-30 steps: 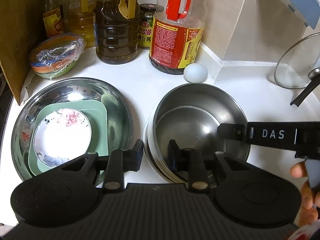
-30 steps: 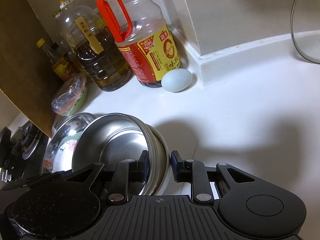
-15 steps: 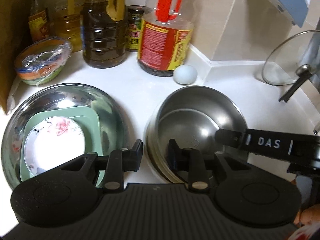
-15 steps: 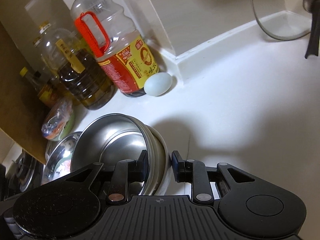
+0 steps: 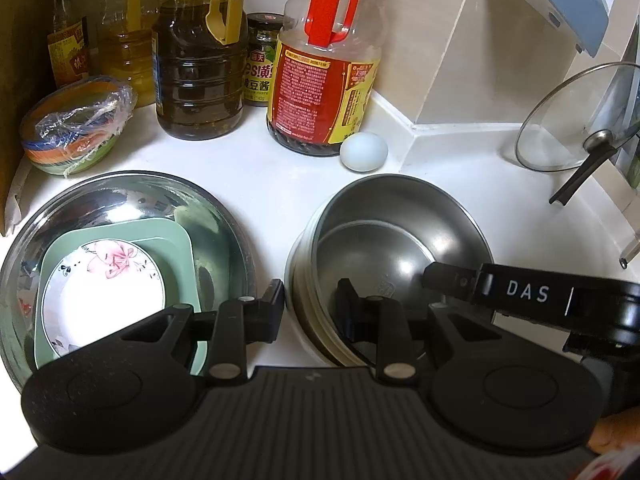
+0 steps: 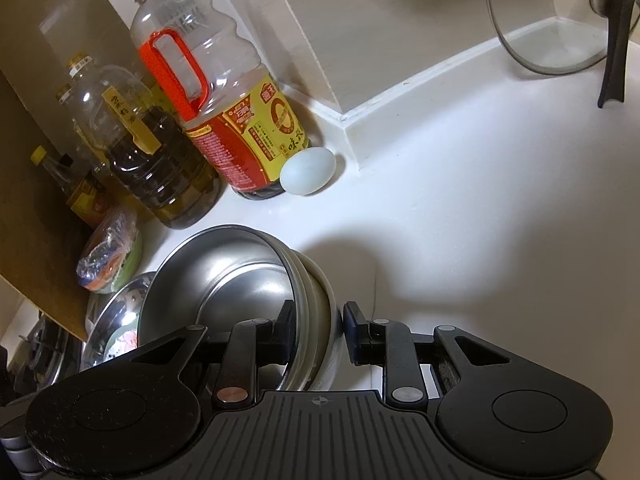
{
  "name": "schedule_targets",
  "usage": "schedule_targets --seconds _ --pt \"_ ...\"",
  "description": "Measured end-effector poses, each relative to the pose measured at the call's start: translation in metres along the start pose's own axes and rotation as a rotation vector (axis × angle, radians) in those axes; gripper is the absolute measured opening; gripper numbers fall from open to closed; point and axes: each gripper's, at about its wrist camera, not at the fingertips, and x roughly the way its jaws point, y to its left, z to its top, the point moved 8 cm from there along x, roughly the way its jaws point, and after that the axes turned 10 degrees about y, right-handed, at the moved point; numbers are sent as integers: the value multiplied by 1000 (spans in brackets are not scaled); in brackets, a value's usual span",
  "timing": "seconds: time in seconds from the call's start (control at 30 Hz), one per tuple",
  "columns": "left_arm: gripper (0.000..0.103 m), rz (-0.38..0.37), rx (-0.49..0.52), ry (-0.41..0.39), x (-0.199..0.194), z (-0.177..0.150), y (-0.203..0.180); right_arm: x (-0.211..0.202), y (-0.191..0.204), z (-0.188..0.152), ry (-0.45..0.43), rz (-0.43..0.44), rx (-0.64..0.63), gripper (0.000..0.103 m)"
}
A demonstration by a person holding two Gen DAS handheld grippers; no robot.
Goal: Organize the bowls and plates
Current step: 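Carry the stack with both grippers toward the steel tray by the stove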
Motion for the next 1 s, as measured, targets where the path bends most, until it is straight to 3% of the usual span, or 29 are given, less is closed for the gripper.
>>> schedule_targets --seconds 0.63,1.0 --pt "26 -1 -16 -22 -5 7 2 -1 6 7 -4 0 -25 24" --pt "26 17 -70 -80 -32 26 23 -9 43 26 -18 34 -88 24"
